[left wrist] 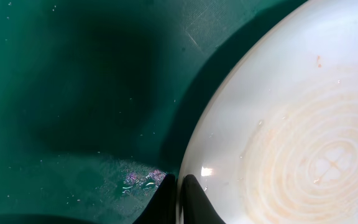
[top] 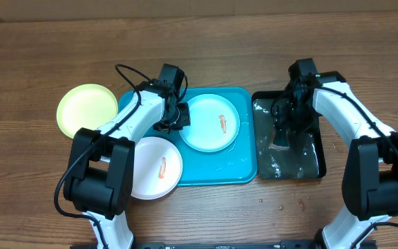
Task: Clean dirty plates on tray and stack at the side
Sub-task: 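Dip and rub the sponge in the black tray water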
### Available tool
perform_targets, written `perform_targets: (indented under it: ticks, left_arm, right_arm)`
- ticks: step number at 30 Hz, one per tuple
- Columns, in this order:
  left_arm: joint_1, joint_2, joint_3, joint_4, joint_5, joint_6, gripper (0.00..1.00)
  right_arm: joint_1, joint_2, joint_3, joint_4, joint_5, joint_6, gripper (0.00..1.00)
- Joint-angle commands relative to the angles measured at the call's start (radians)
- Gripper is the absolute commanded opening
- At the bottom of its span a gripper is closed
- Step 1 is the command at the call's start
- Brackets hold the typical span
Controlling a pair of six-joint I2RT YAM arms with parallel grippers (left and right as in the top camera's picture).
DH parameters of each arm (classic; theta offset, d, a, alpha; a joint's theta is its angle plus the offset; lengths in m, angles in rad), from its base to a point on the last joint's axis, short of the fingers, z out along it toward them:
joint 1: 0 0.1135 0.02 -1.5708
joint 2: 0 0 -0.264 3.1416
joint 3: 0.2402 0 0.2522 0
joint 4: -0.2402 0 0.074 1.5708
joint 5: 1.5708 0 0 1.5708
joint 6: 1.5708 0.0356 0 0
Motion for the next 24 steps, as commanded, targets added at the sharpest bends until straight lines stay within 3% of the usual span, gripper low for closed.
perform_targets:
  ticks: [1,10,14,19,24]
  left_arm:
    - [0.005,0.0,-0.015,0.0,-0.021,-0.003,0.06]
    - [0.005,0.0,-0.015,0.0,-0.021,-0.003,0.06]
    - [0.005,0.0,-0.015,0.0,-0.022,-0.002,0.06]
    - [0.005,0.0,-0.015,0.0,-0.022,-0.003,0.06]
    - [0.005,0.0,-0.015,0.0,-0.022,-0.002,0.06]
  right_arm:
    - [0.001,-0.005,0.014,-0.01,-0.069,0.003,0.66]
    - [0.015,-0.005,-0.084,0.089,-0.068,0.108,0.62]
    - [0.016,-0.005,-0.13,0.153,-0.068,0.108,0.52]
    - [0.016,-0.005,-0.135,0.161,-0.011,0.107,0.24]
    - [0.011,-0.005,-0.093,0.074,0.139,0.103,0.18]
